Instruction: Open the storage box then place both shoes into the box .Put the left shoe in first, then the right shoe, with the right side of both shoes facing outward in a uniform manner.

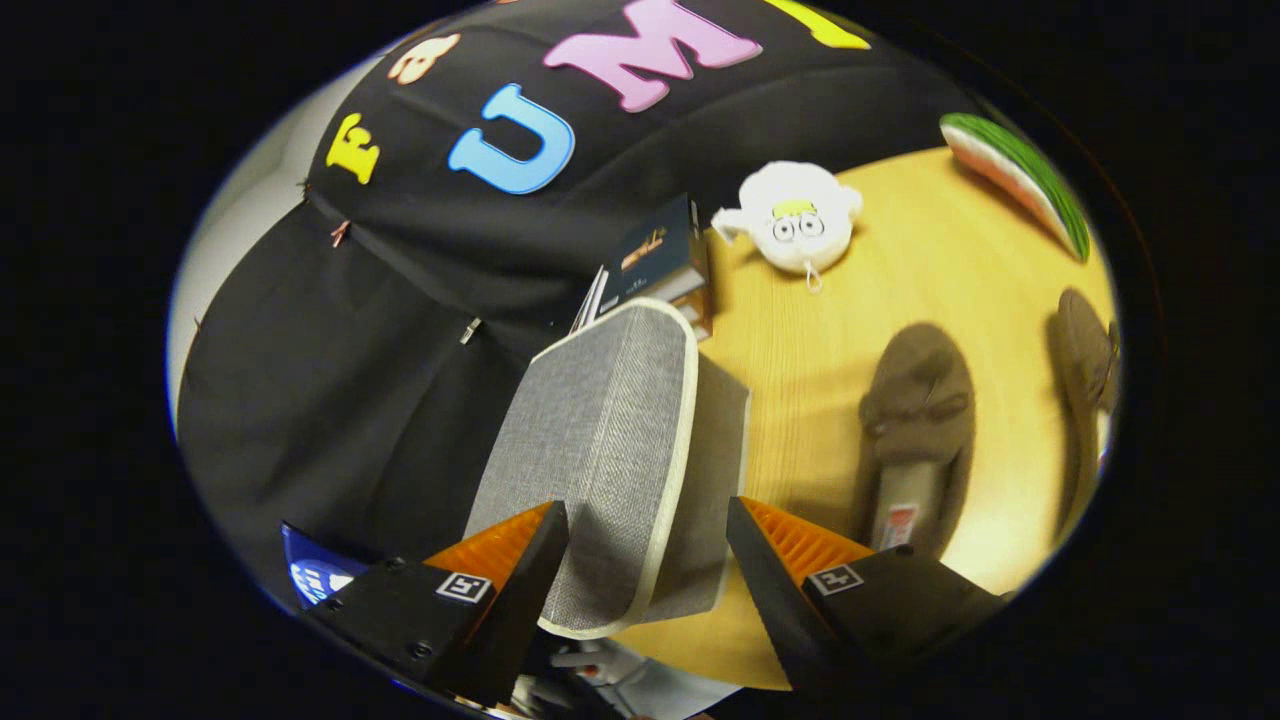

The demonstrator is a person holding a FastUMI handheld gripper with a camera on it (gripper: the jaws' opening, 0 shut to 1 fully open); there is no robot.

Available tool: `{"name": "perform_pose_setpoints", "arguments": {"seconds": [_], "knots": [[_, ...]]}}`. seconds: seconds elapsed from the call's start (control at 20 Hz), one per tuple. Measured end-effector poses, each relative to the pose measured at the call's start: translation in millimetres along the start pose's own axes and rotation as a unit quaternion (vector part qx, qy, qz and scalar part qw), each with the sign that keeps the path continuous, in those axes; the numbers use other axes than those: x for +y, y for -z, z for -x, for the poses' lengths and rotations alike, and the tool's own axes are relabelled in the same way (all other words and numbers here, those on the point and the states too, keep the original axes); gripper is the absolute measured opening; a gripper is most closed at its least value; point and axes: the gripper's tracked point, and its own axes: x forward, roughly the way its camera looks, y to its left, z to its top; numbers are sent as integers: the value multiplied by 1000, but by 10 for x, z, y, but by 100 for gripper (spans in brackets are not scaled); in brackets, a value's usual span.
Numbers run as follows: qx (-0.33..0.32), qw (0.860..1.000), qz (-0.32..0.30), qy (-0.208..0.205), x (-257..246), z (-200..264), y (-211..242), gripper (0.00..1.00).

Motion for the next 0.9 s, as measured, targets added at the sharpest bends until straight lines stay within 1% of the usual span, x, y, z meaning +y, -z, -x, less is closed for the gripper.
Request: {"name": "perform_pose_setpoints", "arguments": {"seconds": [0.05,0.15,0.3,0.4,0.5,0.55,0.65,0.7,0.8,0.9], "knots": [[4,1000,-23,-13,36,-38,12,98],[12,998,-49,-37,30,-112,15,98],[31,992,-93,-82,122,-117,56,98],[45,988,-108,-103,203,-190,89,96],[61,984,-118,-119,260,-273,160,96],[68,982,-125,-120,262,-307,187,92],[87,977,-146,-126,293,-357,235,78],[91,976,-153,-127,296,-343,228,77],[105,972,-164,-131,316,-313,245,68],[124,967,-177,-134,330,-283,278,62]]}}
